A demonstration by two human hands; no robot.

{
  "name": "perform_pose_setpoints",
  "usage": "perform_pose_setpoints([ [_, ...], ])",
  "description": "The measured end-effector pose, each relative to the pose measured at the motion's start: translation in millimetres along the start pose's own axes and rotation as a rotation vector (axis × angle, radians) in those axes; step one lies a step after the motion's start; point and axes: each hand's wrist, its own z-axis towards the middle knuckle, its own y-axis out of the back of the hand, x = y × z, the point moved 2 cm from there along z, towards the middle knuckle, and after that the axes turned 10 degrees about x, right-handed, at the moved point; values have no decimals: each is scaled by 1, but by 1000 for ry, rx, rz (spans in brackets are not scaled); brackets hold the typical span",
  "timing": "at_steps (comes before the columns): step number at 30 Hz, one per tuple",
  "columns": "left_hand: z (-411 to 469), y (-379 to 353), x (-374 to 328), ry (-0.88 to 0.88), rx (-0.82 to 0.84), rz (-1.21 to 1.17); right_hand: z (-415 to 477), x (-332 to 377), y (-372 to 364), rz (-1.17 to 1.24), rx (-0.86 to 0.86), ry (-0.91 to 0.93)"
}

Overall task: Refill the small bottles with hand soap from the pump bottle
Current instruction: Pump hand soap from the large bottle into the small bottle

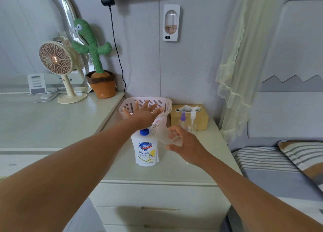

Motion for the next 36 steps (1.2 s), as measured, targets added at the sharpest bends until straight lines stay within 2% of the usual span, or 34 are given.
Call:
perform_pose_setpoints([
  [4,-1,-13,5,0,5,-63,-2,-4,-9,21,12,-11],
  [12,1,-2,5,15,-17,68,-2,1,-3,-6,11,-1],
  [18,0,-13,8,9,-35,-1,-4,-2,-6,0,25,-1],
  [27,-4,0,3,26,-9,69,-5,5,1,-13,23,-2],
  [36,-1,-17,11,8,4,-33,-8,1,-8,-1,37,-5],
])
